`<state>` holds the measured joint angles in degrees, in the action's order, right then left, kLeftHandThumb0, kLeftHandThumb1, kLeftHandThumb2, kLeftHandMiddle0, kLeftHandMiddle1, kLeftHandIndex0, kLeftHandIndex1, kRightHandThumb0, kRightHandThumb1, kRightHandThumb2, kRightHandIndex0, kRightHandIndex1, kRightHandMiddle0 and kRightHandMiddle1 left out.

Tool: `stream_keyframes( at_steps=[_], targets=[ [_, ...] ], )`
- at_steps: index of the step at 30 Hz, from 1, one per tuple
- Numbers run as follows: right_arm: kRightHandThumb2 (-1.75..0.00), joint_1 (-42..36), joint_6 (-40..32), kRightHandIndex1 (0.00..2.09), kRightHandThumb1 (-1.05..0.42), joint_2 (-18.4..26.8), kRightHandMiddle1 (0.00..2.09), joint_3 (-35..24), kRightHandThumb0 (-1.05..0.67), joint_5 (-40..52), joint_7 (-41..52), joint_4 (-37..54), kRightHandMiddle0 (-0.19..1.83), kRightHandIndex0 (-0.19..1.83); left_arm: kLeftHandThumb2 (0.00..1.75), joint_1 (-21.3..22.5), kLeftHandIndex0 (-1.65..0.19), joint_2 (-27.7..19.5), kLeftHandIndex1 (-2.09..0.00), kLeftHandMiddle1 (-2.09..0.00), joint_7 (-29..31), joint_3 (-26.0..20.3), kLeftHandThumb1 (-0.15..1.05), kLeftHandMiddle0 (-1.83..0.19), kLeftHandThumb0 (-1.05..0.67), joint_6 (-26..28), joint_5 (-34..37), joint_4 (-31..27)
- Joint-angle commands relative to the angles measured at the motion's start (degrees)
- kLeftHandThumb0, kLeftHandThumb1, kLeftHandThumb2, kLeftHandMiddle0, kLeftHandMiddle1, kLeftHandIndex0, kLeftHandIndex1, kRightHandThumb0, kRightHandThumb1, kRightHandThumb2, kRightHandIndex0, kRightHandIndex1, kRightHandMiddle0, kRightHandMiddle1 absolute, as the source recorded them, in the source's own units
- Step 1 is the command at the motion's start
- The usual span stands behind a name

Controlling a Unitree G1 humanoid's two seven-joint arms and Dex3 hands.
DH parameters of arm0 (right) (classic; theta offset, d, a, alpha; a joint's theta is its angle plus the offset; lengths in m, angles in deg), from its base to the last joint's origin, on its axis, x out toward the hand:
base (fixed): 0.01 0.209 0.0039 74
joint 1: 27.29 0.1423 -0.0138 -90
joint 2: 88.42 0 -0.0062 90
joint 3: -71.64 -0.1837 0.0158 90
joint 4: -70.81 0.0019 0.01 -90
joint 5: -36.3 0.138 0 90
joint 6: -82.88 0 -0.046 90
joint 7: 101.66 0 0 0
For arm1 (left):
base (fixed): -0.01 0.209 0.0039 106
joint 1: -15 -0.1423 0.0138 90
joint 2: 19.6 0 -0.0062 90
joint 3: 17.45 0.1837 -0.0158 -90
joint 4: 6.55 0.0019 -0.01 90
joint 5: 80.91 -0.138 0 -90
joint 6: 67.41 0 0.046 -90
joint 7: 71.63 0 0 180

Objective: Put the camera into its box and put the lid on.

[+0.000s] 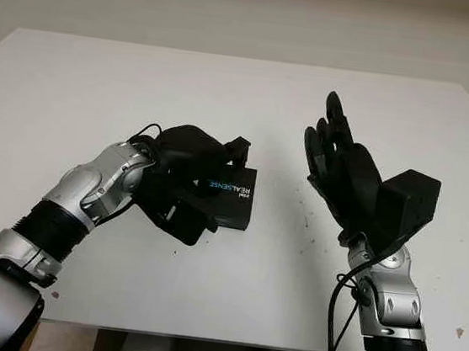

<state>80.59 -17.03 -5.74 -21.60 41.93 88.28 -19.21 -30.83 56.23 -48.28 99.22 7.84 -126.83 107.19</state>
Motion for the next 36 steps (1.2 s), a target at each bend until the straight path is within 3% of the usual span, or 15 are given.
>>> stream_keyframes(
  at_steps=[1, 4, 5, 8, 11, 12, 14, 15, 17, 18, 21, 26, 36],
  targets=[
    [-0.51, -0.2, 0.1, 0.00, -1.05, 0.6, 0.00, -0.3, -0.79, 0.1, 0.2, 1.2, -0.19, -0.19, 0.08, 1.9, -0.11, -1.2, -2.09, -2.09, -0.1, -1.0, 1.05, -0.36, -0.23, 1.6, -0.1, 2.6],
    [-0.51, -0.2, 0.4, 0.00, -1.05, 0.7, 0.00, -0.4, -0.79, 0.2, 0.5, 1.1, -0.19, -0.19, 0.08, 1.8, -0.05, -0.5, -2.06, -2.09, 2.1, -1.8, 1.05, -0.24, -0.24, 3.4, 2.3, 2.8],
    [-0.51, -0.2, 0.4, 0.00, -1.05, 0.7, 0.00, -0.4, -0.80, 0.3, 0.6, 1.1, -0.19, -0.19, 0.08, 1.7, -0.06, -0.2, -1.96, -2.05, 2.5, -2.2, 1.05, -0.20, -0.26, 4.6, 2.9, 2.7],
    [-0.51, -0.1, 0.4, 0.00, -1.05, 0.7, 0.00, -0.5, -0.79, 0.3, 0.8, 1.2, -0.19, -0.19, 0.13, 1.3, -0.06, 0.6, -1.77, -1.97, 0.6, -2.8, 1.05, -0.15, -0.29, 7.2, 3.3, 2.7],
    [-0.51, -0.1, -0.1, 0.00, -1.05, 0.8, 0.00, -0.5, -0.79, 0.3, 0.9, 1.5, -0.19, -0.19, 0.16, 0.7, -0.05, 1.9, -1.70, -1.99, -2.5, -3.3, 1.05, -0.09, -0.31, 10.6, 2.7, 2.8],
    [-0.51, -0.1, -0.3, 0.00, -1.05, 0.8, 0.00, -0.5, -0.79, 0.3, 1.0, 1.6, -0.19, -0.19, 0.18, 0.6, -0.07, 2.2, -1.47, -1.82, -3.0, -3.2, 1.05, -0.08, -0.36, 11.7, 2.4, 2.7],
    [-0.52, -0.2, -0.3, 0.00, -1.05, 0.8, 0.00, -0.5, -0.78, 0.2, 1.0, 1.6, -0.19, -0.19, 0.21, 0.4, -0.09, 2.7, -1.25, -1.59, -3.4, -3.2, 1.05, -0.09, -0.40, 13.8, 2.1, 2.3],
    [-0.52, -0.2, -0.4, 0.00, -1.05, 0.8, 0.00, -0.5, -0.79, 0.1, 0.9, 1.7, -0.19, -0.19, 0.23, 0.2, -0.09, 2.8, -1.05, -1.26, -3.5, -3.1, 1.05, -0.13, -0.42, 14.7, 1.9, 1.8],
    [-0.51, -0.2, -0.5, 0.00, -1.05, 0.9, 0.00, -0.4, -0.79, 0.1, 1.0, 1.8, -0.19, -0.19, 0.27, -0.1, -0.10, 2.8, -0.73, -0.78, -2.5, -2.8, 1.05, -0.20, -0.46, 16.9, 1.4, 0.1],
    [-0.51, -0.2, -0.4, 0.00, -1.05, 0.9, 0.00, -0.4, -0.79, 0.2, 1.1, 1.8, -0.19, -0.19, 0.31, -0.2, -0.06, 2.8, -0.47, -0.41, -1.4, -2.6, 1.05, -0.21, -0.50, 18.3, 1.1, -0.9],
    [-0.51, -0.3, -0.7, 0.00, -1.05, 0.8, 0.00, -0.5, -0.80, 0.2, 1.1, 1.9, -0.19, -0.19, 0.36, -0.4, 0.02, 2.6, -0.19, -0.08, 1.0, -1.9, 1.05, -0.11, -0.54, 21.2, 0.4, -3.0],
    [-0.51, -0.4, -0.2, 0.00, -1.05, 0.8, 0.00, -0.5, -0.79, 0.3, 1.4, 1.9, -0.19, -0.19, 0.37, -0.7, 0.09, 2.0, -0.09, -0.01, 2.8, -1.6, 1.05, 0.05, -0.59, 21.4, 0.3, -4.1],
    [-0.52, -0.4, -0.7, 0.00, -1.05, 1.0, 0.00, -0.6, -0.78, 0.3, 1.7, 1.6, -0.19, -0.19, 0.35, -1.2, 0.11, 1.8, -0.06, -0.03, 6.4, -1.9, 1.05, 0.15, -0.60, 23.1, 1.2, -5.9]
  ],
)
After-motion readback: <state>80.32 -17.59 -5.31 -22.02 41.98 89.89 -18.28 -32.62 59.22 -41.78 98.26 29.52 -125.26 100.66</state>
